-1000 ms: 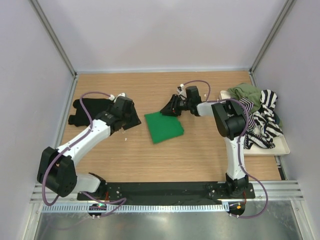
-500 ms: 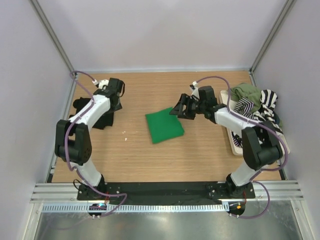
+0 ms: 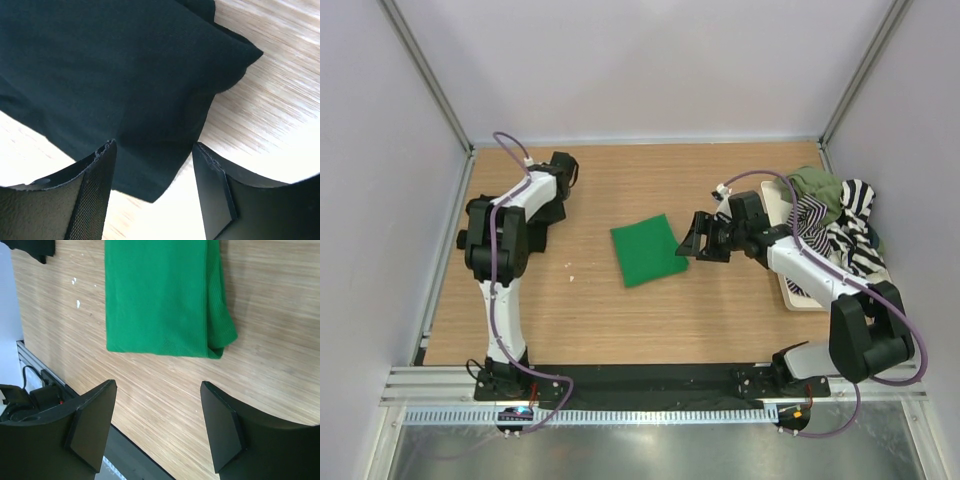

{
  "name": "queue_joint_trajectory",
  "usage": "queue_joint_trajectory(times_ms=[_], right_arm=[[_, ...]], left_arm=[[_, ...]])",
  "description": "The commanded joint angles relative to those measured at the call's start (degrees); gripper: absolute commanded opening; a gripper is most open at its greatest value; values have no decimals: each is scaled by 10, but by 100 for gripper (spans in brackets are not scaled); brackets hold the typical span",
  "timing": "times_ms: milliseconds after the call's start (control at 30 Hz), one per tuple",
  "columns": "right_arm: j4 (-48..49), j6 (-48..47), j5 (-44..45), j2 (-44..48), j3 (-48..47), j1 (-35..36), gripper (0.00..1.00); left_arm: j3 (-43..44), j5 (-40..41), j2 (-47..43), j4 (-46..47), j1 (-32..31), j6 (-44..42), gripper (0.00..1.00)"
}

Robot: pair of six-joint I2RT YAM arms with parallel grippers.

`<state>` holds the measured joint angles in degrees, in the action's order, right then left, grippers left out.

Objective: Fold and stack the tank tops
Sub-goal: Neatly place the folded tank top to the corner

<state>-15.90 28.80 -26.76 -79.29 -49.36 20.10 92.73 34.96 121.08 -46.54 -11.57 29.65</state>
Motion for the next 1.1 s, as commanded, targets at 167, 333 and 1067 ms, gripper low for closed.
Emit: queue_joint_trajectory(times_ms=[167, 333, 1067], right_arm=[[-35, -23, 43, 27, 34, 1, 84], [-12, -2, 52, 26, 77, 5, 100], [236, 195, 7, -176, 45, 26, 78]], left_arm=[[13, -7, 24, -30, 32, 11, 56], [-4, -14, 26, -21, 42, 14, 37], [-102, -103, -95, 29, -42, 30, 0]])
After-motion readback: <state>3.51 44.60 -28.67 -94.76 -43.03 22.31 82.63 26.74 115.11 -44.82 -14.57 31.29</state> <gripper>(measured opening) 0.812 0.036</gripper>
